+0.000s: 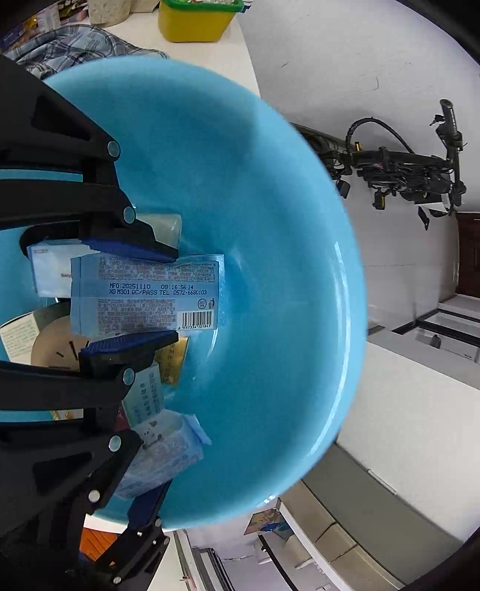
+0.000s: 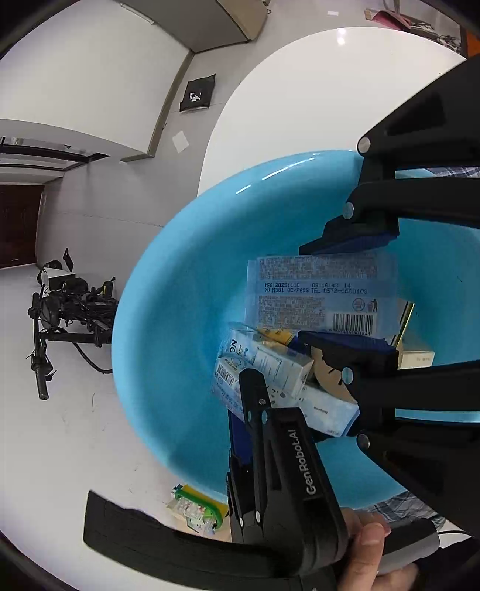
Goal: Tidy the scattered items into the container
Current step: 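Lower both held soap bars into the blue basin, then open both grippers to release the soap bars into the basin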
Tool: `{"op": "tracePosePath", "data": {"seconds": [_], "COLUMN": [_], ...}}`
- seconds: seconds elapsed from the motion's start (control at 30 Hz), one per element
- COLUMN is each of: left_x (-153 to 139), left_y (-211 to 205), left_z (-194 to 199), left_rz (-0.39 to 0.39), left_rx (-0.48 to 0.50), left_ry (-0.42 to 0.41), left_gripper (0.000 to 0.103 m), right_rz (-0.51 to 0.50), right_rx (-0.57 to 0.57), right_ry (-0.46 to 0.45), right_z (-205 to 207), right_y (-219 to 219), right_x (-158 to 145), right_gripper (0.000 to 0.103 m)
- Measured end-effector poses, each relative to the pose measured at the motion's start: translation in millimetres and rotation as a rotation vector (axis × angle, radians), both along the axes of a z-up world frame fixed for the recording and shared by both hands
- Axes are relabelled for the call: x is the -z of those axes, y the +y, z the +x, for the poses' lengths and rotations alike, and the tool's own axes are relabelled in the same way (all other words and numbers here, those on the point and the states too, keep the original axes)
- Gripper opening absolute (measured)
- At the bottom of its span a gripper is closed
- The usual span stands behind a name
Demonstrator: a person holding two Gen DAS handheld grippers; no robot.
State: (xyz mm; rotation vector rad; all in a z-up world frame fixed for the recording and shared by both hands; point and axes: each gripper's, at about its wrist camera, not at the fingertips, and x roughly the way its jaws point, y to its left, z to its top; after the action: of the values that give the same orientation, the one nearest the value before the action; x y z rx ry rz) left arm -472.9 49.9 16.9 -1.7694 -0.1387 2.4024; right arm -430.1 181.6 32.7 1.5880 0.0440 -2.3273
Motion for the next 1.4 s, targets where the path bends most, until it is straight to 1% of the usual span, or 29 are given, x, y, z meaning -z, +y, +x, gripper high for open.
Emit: {"op": "tracePosePath", "data": {"seconds": [0.13, 0.2, 0.33, 0.37, 0.4, 0.43, 0.5, 0.6, 0.7, 0.77, 0.8, 0.9, 1.0, 1.13, 1.2, 1.27, 1.37, 1.4], "left_x": [5, 7, 6, 6, 6, 6, 2, -6, -26, -41, -43, -59, -70, -73, -71, -67, -66, -65], "left_y": [-2, -7, -7, -7, -7, -8, -10, -14, -23, -35, -40, -55, -71, -96, -104, -104, -97, -97], "left_z": [-4, -6, -5, -5, -6, -6, -5, -2, 11, 20, 19, 32, 44, 50, 49, 50, 52, 51], "left_rz": [-0.027, -0.008, -0.008, -0.002, 0.001, 0.012, 0.029, 0.025, 0.021, 0.003, 0.000, 0.002, 0.022, 0.032, 0.029, 0.027, -0.020, -0.015], "left_rx": [0.001, -0.012, 0.004, -0.001, -0.006, -0.011, -0.020, -0.006, 0.007, -0.005, -0.007, -0.029, -0.048, -0.070, -0.084, -0.075, -0.065, -0.060], "left_ry": [0.001, -0.007, 0.001, 0.000, -0.004, -0.008, 0.004, 0.010, 0.041, 0.066, 0.069, 0.089, 0.102, 0.109, 0.094, 0.082, 0.098, 0.097], "left_gripper": [0.039, 0.039, 0.039, 0.041, 0.049, 0.062, 0.071, 0.071, 0.071, 0.071, 0.071, 0.071, 0.071, 0.071, 0.071, 0.071, 0.071, 0.071], "right_rz": [-0.003, -0.003, -0.002, -0.001, 0.001, 0.000, -0.001, 0.005, 0.013, 0.008, 0.007, 0.034, 0.048, 0.038, 0.037, 0.039, 0.045, 0.049], "right_rx": [0.002, -0.001, 0.000, 0.000, 0.000, -0.001, -0.001, 0.001, -0.006, -0.009, -0.011, -0.023, -0.041, -0.051, -0.052, -0.036, -0.040, -0.039], "right_ry": [0.001, 0.003, 0.003, 0.004, 0.004, 0.004, 0.003, 0.001, 0.001, 0.006, 0.007, 0.009, 0.013, -0.002, -0.008, -0.011, -0.018, -0.014], "right_z": [-1, -1, -2, -2, -2, -1, 0, 1, 1, 0, -1, -3, -5, -14, -16, -20, -22, -22], "right_y": [0, -1, -2, -2, -3, -3, -4, -4, -11, -19, -23, -43, -63, -81, -82, -82, -84, -84], "right_x": [1, 1, 0, 0, 0, 0, -1, -1, -3, -6, -6, -5, -2, 6, 11, 15, 19, 20], "right_gripper": [0.036, 0.036, 0.036, 0.036, 0.036, 0.036, 0.036, 0.036, 0.036, 0.036, 0.036, 0.036, 0.036, 0.036, 0.036, 0.036, 0.036, 0.036]}}
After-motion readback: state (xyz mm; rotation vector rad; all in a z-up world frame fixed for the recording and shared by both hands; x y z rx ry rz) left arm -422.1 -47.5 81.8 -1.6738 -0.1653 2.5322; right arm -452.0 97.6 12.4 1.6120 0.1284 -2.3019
